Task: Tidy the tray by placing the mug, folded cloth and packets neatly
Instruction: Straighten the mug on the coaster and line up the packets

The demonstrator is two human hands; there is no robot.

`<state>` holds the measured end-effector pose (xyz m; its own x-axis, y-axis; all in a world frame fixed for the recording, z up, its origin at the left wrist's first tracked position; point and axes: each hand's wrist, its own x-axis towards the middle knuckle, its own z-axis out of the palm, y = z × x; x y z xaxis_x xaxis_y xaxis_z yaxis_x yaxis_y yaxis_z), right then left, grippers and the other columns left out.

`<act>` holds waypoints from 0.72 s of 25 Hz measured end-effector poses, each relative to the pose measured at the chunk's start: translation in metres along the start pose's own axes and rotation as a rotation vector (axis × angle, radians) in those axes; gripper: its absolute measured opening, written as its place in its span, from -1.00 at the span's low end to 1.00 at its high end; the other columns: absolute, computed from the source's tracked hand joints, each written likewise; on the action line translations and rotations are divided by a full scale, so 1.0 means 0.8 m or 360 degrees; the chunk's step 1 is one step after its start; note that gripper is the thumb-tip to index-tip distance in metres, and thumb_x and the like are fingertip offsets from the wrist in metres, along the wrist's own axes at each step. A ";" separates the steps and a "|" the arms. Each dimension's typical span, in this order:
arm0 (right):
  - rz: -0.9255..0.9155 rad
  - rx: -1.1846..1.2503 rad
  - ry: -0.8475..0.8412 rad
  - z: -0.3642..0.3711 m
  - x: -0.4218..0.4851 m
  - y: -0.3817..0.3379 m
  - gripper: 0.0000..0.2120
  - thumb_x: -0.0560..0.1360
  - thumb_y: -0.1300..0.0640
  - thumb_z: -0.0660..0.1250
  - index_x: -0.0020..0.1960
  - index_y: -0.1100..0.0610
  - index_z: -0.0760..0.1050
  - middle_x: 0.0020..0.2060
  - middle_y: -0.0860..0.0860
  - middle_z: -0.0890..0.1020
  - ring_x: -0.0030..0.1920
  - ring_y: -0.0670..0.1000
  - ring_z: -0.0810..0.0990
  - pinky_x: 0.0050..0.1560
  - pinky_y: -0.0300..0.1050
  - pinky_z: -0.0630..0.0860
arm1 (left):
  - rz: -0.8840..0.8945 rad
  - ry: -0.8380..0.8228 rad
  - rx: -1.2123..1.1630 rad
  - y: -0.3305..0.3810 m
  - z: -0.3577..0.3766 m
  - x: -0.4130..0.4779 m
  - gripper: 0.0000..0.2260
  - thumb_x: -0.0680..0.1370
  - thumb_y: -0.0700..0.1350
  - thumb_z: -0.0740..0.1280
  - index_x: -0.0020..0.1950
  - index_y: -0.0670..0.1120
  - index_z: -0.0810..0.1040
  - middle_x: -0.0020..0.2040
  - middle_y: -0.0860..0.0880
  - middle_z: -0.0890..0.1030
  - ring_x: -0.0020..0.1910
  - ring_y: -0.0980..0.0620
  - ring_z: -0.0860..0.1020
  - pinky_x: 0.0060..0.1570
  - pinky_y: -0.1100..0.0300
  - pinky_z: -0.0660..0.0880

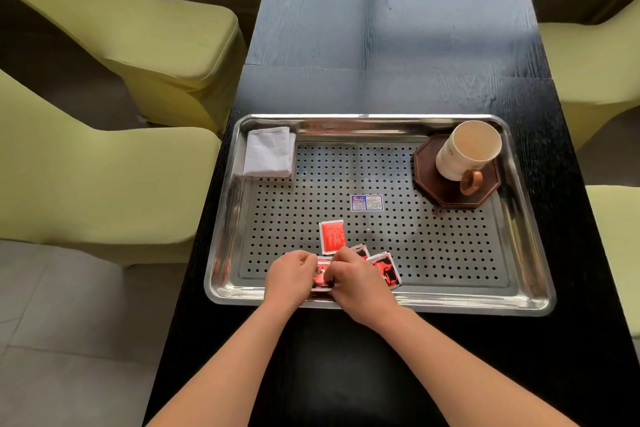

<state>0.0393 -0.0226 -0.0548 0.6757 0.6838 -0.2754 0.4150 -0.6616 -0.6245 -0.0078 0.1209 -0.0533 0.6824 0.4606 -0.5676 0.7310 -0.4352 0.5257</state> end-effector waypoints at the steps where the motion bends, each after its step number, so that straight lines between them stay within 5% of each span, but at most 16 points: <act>1: -0.0005 -0.0034 -0.0036 0.000 0.001 0.000 -0.76 0.41 0.32 0.37 0.02 0.11 0.66 0.02 -0.02 0.55 0.03 0.04 0.55 -0.03 -0.10 0.51 | 0.0005 -0.0001 0.0001 -0.001 0.001 -0.001 -0.83 0.54 -0.04 0.28 -0.07 -0.03 0.65 -0.13 0.00 0.67 -0.07 -0.03 0.59 -0.07 0.07 0.50; 4: 0.0041 -0.0090 -0.0029 -0.007 0.007 0.001 -0.70 0.43 0.26 0.31 0.08 0.04 0.66 0.04 -0.06 0.59 0.12 0.00 0.51 -0.01 -0.08 0.52 | 0.0044 0.0044 0.0079 -0.005 0.004 -0.004 -0.73 0.48 -0.04 0.41 0.17 0.01 0.62 -0.03 -0.01 0.63 -0.03 0.01 0.56 -0.07 0.15 0.44; 7: 0.0373 -0.0027 0.0257 -0.023 0.038 0.003 -0.70 0.50 0.21 0.30 0.22 0.05 0.58 0.08 0.00 0.59 0.11 0.06 0.56 0.00 -0.03 0.54 | 0.0079 0.0140 0.0137 -0.005 0.008 -0.005 -0.72 0.48 -0.07 0.44 0.19 0.01 0.60 -0.02 -0.01 0.56 -0.07 0.03 0.52 -0.09 0.20 0.39; 10: 0.0461 -0.0193 0.0149 -0.031 0.071 -0.003 -0.60 0.55 0.18 0.33 0.37 0.02 0.44 0.20 0.02 0.49 0.18 0.10 0.50 0.00 0.03 0.55 | 0.0112 0.0169 0.0188 -0.003 0.012 -0.006 -0.72 0.51 -0.08 0.43 0.22 0.00 0.58 -0.01 0.00 0.52 -0.07 0.03 0.53 -0.08 0.20 0.41; 13: 0.0357 -0.0473 -0.0012 -0.029 0.088 -0.009 -0.66 0.51 0.21 0.36 0.27 0.07 0.44 0.16 0.05 0.44 0.16 0.13 0.46 -0.11 0.00 0.47 | 0.0117 0.0176 0.0208 -0.004 0.013 -0.005 -0.71 0.53 -0.08 0.42 0.24 0.00 0.57 -0.01 0.01 0.52 -0.08 0.03 0.51 -0.07 0.20 0.42; 18: 0.0417 -0.0517 -0.0029 -0.031 0.101 -0.005 -0.75 0.47 0.18 0.41 0.12 0.13 0.45 0.07 0.11 0.46 0.15 0.16 0.42 0.03 0.01 0.46 | 0.0103 0.0158 0.0201 -0.004 0.013 -0.003 -0.72 0.52 -0.09 0.41 0.23 0.01 0.56 -0.02 0.02 0.51 -0.08 0.04 0.50 -0.08 0.21 0.40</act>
<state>0.1074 0.0281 -0.0564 0.7744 0.4828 -0.4089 0.4030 -0.8746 -0.2694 -0.0121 0.1128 -0.0602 0.7297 0.4999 -0.4665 0.6834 -0.5571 0.4718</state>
